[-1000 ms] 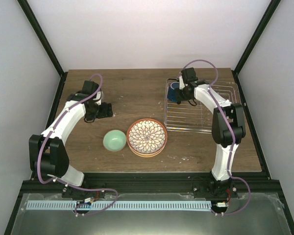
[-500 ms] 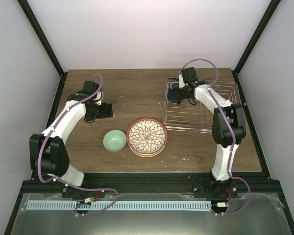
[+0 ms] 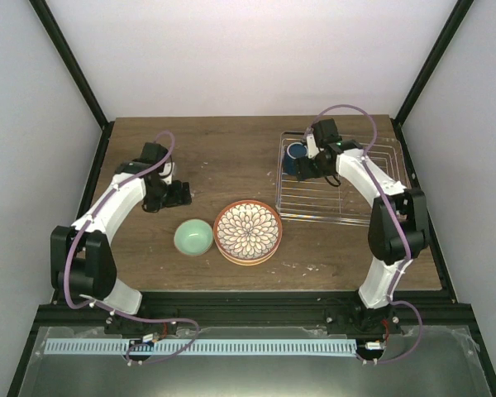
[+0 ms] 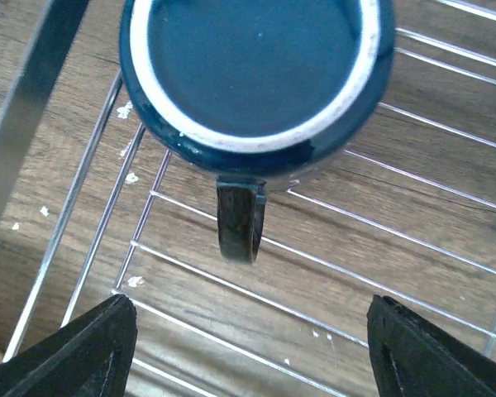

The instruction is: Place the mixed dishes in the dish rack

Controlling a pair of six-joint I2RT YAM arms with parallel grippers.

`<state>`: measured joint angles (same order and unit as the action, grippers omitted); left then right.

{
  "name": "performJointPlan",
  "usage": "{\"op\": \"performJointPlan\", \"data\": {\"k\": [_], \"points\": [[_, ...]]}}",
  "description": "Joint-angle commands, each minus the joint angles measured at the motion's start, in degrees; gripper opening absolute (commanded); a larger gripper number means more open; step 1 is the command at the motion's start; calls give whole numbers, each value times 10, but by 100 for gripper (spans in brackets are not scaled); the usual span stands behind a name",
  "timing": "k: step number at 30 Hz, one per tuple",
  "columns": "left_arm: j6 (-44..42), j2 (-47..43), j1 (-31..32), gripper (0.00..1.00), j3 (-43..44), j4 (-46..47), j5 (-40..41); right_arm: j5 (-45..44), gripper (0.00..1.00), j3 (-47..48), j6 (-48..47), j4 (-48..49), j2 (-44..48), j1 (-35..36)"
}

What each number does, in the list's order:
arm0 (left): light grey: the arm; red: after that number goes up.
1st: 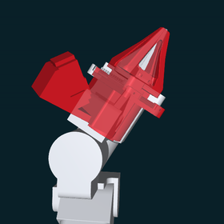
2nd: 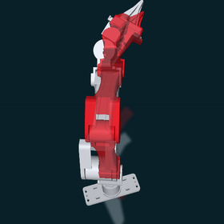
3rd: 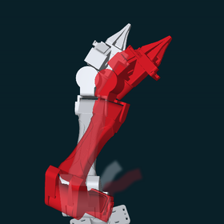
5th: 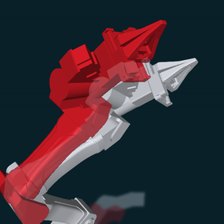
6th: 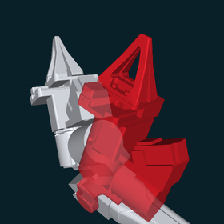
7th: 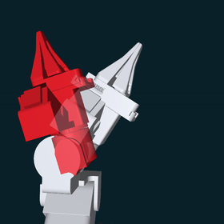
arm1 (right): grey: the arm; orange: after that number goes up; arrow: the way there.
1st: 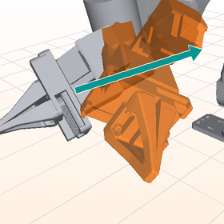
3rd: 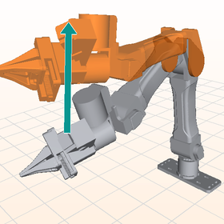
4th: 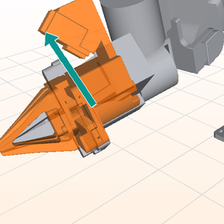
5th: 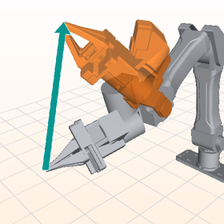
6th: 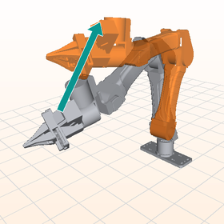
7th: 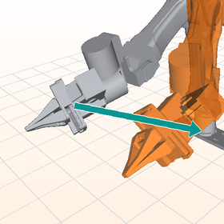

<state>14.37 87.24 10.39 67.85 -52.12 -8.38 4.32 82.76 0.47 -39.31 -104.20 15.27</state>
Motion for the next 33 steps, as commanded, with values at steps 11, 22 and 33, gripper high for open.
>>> {"op": "performJointPlan", "data": {"k": [11, 22, 33], "points": [[21, -42, 40, 90, -82, -81, -39, -15, 74, 191, 25, -7, 33, 5], [32, -18, 43, 89, -120, -35, -41, 25, 74, 265, 35, -9, -5, 5], [23, 23, 44, 45, -122, -20, -73, 4, 74, 247, 28, -5, 12, 5]]}}
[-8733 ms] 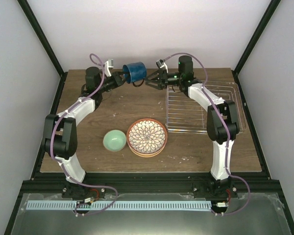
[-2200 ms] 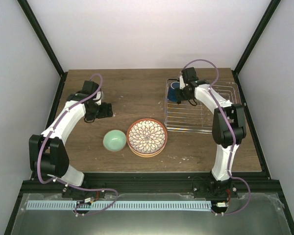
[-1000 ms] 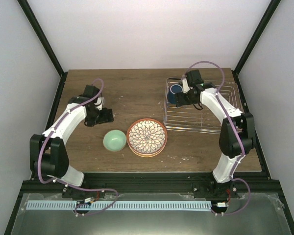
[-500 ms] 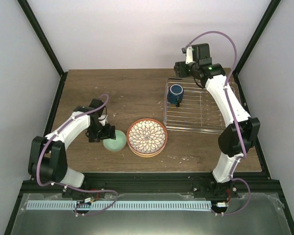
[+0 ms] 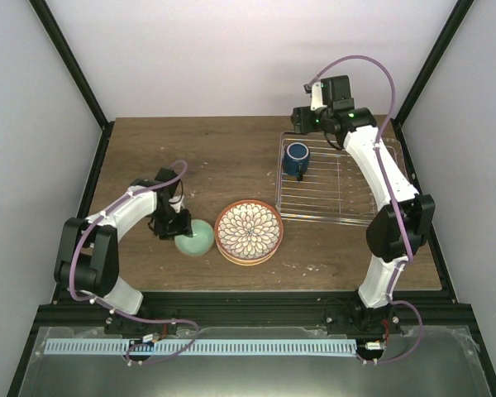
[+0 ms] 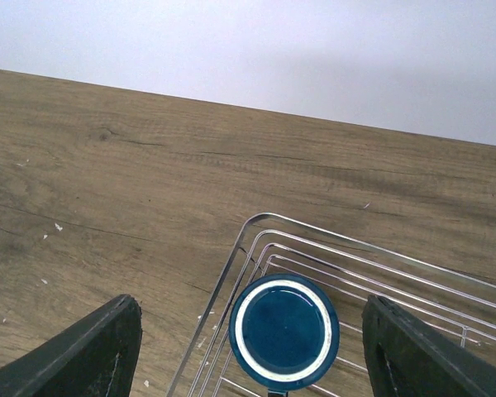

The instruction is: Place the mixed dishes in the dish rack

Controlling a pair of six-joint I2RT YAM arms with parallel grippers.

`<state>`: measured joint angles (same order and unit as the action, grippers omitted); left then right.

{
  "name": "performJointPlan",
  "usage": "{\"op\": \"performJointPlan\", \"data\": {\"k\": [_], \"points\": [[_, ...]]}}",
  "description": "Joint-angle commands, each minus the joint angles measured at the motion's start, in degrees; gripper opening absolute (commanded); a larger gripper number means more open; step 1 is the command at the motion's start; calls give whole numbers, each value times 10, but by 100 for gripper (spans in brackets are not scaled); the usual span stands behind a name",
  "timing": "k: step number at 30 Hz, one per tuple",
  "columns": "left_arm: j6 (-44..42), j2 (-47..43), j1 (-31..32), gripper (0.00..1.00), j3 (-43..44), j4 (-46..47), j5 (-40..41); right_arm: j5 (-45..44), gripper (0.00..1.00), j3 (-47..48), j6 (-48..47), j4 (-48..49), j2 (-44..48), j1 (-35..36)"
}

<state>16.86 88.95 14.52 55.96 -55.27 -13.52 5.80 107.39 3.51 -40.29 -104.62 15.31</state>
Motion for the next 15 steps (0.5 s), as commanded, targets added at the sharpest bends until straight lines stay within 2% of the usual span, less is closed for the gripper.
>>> {"op": "performJointPlan", "data": {"k": [1, 6, 15], "points": [[-3, 7, 3, 40, -1, 11, -20, -13, 74, -2, -3, 7, 18, 5], [-7, 5, 3, 11, 9, 5, -16, -15, 74, -3, -9, 10, 16, 5], [-7, -19, 3, 4, 10, -16, -21, 12, 74, -3, -7, 24, 3, 5]]}}
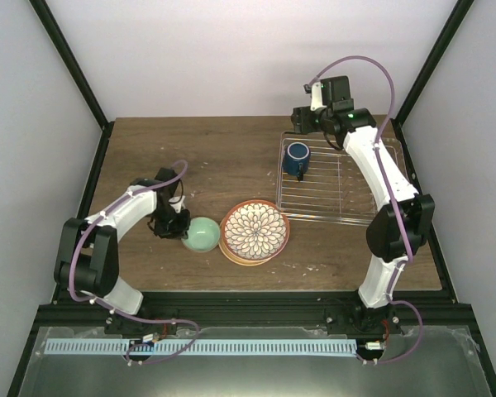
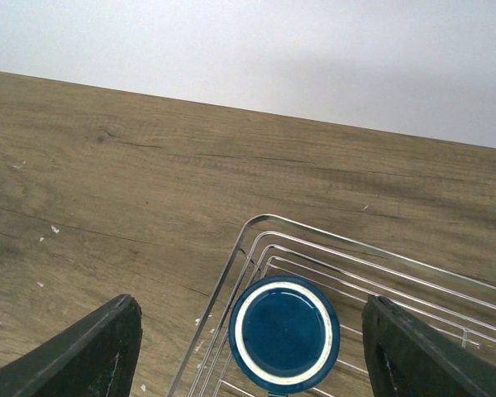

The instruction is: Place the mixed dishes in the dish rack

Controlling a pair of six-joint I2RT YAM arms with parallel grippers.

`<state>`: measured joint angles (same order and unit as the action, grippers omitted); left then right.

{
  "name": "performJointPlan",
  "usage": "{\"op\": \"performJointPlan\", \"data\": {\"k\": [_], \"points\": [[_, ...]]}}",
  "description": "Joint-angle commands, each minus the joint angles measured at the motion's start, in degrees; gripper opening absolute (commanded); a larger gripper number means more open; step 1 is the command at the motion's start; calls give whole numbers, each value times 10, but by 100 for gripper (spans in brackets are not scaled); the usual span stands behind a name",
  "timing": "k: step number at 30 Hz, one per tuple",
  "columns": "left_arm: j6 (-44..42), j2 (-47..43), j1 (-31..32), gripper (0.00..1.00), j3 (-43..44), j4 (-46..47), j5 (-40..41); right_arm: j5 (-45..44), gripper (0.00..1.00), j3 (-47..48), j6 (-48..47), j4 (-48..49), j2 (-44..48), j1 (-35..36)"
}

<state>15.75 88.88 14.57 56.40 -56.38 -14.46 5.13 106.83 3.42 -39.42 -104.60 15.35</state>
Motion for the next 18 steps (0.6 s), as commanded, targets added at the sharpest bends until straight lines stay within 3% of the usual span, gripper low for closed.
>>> {"op": "performJointPlan", "data": {"k": [1, 12, 15, 18], "points": [[6, -25, 2, 3, 8, -8, -17, 25, 74, 3, -5, 17, 1, 4], [-21, -102, -63, 0, 65, -63, -134, 126, 73, -34, 13, 78, 5, 4], [-3, -115, -65, 0, 71, -22, -197, 191, 73, -20, 5, 69, -9, 3], [42, -130, -69, 0, 68, 75, -263, 268, 73, -18, 4, 77, -14, 3]]}}
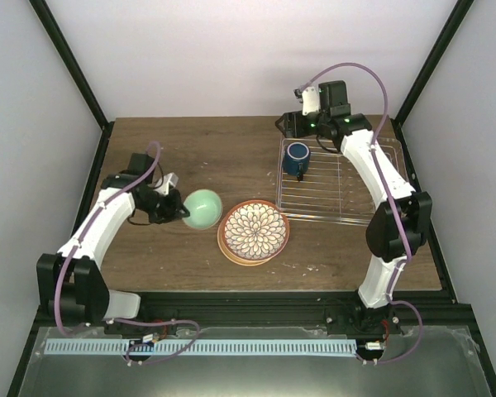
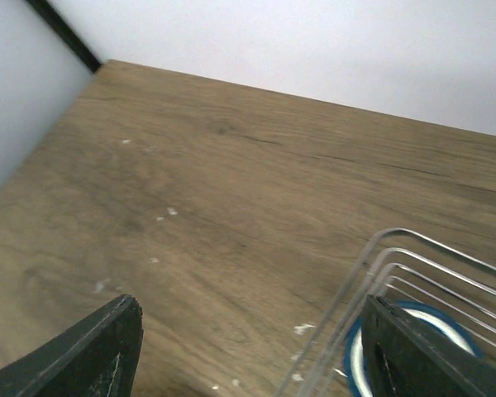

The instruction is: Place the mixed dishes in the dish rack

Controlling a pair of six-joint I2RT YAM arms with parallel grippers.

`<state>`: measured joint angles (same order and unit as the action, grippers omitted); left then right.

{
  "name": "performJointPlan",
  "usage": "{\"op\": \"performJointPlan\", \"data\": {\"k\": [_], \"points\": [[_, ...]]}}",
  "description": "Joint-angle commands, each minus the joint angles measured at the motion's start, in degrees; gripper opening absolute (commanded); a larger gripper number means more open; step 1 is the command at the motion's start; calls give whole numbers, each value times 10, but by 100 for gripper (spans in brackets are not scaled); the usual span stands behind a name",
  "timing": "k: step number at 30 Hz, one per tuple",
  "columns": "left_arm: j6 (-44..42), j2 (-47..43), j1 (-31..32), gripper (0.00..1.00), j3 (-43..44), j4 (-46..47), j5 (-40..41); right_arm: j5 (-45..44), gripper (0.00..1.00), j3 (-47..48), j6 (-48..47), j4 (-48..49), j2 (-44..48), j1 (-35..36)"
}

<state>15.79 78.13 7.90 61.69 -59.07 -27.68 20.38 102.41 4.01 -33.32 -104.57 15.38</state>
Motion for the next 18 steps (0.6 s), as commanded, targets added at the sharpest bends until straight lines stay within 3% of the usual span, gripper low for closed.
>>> {"op": "performJointPlan", "data": {"k": [1, 7, 13, 18], "points": [[57, -24, -5, 0, 17, 133, -146, 141, 73, 26, -2, 22, -16, 3], [135, 9, -11, 0, 49, 308, -241, 266, 73, 14, 9, 55, -26, 4], [323, 44, -11, 0, 7, 636, -325, 348, 74, -56, 29, 135, 2, 4], [395, 92, -11, 0, 7, 796, -347, 404, 75, -122, 79, 238, 15, 8]]}}
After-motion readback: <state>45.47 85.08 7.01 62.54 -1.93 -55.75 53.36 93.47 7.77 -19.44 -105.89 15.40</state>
